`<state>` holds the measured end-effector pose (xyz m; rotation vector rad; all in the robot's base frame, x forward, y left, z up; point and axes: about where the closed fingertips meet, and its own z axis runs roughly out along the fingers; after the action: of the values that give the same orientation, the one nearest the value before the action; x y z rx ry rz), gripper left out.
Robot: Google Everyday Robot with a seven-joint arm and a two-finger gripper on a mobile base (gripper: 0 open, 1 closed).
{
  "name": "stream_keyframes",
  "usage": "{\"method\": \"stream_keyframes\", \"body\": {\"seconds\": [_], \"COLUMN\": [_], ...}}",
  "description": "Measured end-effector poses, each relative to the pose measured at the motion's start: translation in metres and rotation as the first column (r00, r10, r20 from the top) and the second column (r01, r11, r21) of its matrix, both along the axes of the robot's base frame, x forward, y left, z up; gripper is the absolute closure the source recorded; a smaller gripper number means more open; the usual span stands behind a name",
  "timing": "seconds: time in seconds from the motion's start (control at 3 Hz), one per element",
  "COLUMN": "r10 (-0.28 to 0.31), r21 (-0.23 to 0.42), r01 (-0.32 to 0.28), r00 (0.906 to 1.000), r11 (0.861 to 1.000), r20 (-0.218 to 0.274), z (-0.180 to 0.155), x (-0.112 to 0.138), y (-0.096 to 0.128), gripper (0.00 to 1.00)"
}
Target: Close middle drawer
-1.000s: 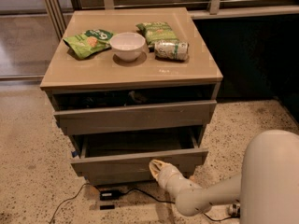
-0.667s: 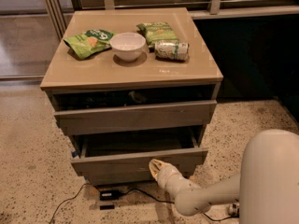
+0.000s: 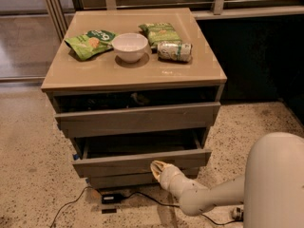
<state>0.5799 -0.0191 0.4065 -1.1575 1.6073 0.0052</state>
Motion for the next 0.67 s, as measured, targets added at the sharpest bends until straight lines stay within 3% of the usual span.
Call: {"method": "stream_keyframes", "body": {"seconds": [0.67], "r10": [0.069], "r21": [0.022], "r01": [-0.069], "r00": [0.9976], "r11": [0.997], "r20": [-0.003], "z": [-0.0034], "x": [0.0157], "y": [0.0085], "gripper": [1.00]}}
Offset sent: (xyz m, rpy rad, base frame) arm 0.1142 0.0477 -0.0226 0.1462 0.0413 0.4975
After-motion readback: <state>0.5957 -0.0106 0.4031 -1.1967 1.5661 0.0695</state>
